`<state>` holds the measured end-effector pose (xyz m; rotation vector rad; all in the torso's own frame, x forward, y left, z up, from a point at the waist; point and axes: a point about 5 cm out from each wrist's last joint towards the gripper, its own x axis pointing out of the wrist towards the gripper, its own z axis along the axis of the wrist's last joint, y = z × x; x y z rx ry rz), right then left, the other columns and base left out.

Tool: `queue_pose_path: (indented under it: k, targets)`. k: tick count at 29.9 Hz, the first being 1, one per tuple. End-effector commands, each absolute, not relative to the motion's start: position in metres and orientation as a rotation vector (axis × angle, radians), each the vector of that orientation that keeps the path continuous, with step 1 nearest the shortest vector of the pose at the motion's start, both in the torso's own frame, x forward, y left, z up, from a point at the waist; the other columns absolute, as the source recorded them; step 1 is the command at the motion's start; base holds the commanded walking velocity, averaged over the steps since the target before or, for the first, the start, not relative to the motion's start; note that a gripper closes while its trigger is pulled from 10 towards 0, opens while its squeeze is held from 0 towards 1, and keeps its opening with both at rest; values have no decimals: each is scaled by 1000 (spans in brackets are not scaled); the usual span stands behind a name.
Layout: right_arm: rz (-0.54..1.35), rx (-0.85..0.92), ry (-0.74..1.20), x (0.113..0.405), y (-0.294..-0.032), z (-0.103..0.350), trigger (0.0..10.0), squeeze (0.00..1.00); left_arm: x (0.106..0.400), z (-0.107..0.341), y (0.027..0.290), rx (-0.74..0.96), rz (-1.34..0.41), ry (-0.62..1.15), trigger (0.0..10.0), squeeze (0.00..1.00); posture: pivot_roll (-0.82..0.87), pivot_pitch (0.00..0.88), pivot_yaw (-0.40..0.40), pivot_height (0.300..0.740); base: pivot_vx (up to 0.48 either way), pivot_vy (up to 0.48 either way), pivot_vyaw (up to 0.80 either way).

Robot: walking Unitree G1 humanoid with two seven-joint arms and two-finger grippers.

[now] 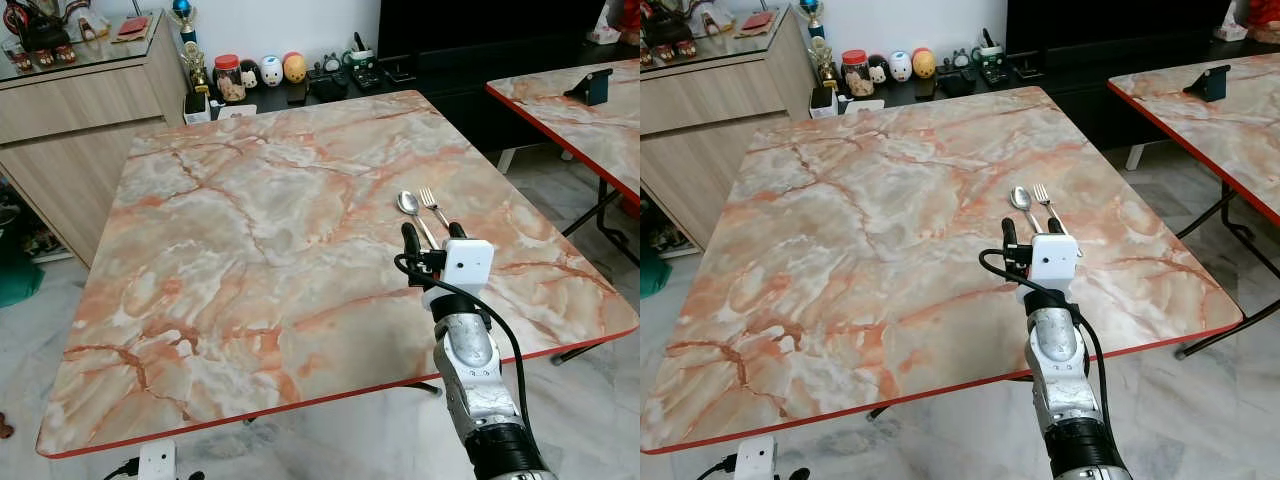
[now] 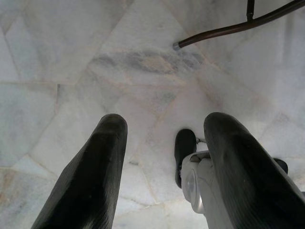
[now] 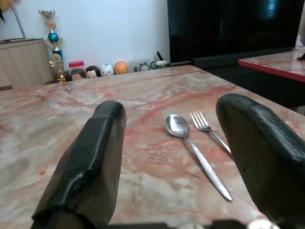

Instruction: Setting the table

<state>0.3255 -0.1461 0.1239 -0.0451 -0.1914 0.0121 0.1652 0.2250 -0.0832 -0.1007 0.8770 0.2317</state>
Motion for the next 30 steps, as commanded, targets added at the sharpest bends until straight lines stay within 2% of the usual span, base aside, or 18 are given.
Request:
queue_pose_path:
  k: [1, 10, 24, 30]
  targets:
    - [12, -36, -191, 327, -145, 125, 10000, 0, 159, -85, 228, -108, 243, 892, 10000, 0, -84, 0, 80, 740, 0, 0, 0]
    - [8, -25, -184, 327, -148, 124, 10000, 0, 159, -86, 227, -91, 209, 910, 10000, 0, -87, 0, 80, 740, 0, 0, 0]
    - [12, -49, -179, 328, -148, 124, 10000, 0, 159, -86, 226, -93, 209, 913, 10000, 0, -89, 0, 79, 740, 0, -258, 0]
    - [10, -48, -175, 328, -149, 124, 10000, 0, 158, -86, 226, -102, 218, 910, 10000, 0, -93, 0, 78, 740, 0, 0, 0]
